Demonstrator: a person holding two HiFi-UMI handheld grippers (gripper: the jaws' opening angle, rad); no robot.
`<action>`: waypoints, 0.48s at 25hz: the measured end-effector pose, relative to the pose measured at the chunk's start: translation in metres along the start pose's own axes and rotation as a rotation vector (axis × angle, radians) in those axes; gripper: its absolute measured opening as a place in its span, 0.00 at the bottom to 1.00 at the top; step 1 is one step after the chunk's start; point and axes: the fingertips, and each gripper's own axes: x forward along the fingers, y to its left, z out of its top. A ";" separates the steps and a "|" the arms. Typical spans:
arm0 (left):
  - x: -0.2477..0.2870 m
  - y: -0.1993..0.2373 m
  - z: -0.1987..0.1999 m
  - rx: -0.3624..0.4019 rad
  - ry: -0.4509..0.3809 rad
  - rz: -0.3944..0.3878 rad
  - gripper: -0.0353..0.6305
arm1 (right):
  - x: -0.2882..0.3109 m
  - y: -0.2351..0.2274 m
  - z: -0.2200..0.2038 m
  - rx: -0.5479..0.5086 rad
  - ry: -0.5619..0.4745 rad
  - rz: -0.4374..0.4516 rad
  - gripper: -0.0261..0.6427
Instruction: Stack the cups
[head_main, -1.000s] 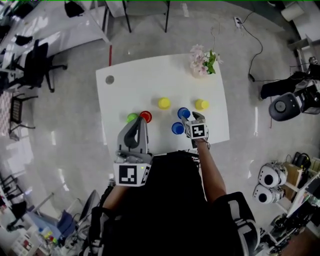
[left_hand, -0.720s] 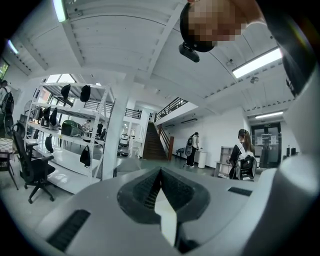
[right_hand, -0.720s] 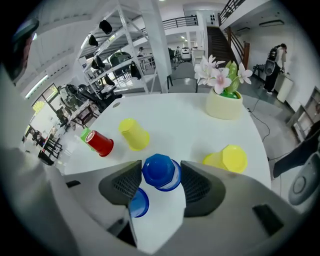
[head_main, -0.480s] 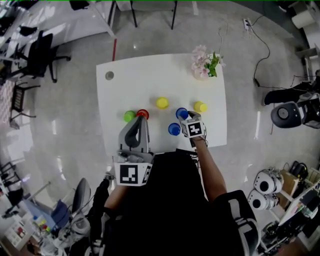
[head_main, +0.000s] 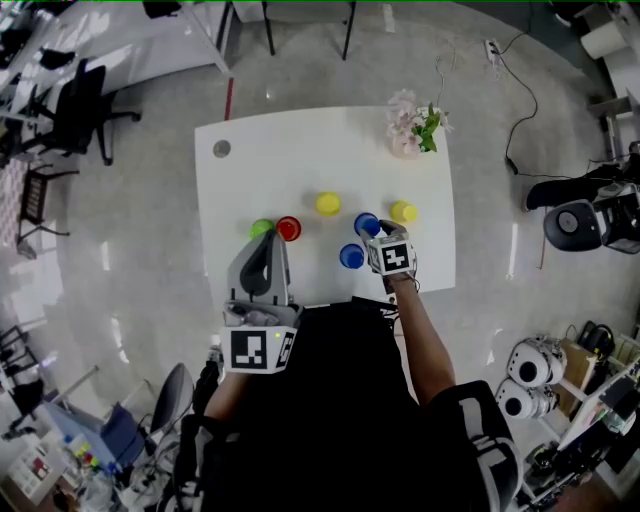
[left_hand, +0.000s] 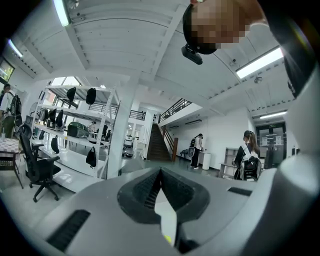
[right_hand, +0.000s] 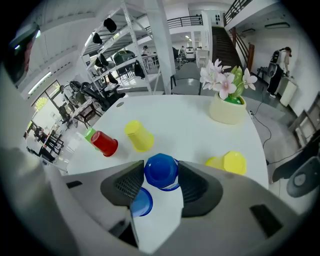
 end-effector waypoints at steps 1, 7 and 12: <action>-0.003 0.002 0.001 0.003 -0.007 -0.003 0.09 | -0.002 0.003 0.001 -0.002 -0.004 0.001 0.38; -0.020 0.016 0.005 -0.030 -0.018 -0.003 0.09 | -0.010 0.027 0.007 -0.029 -0.015 0.002 0.38; -0.034 0.030 0.006 -0.048 -0.020 0.007 0.09 | -0.009 0.049 0.011 -0.046 -0.021 0.021 0.38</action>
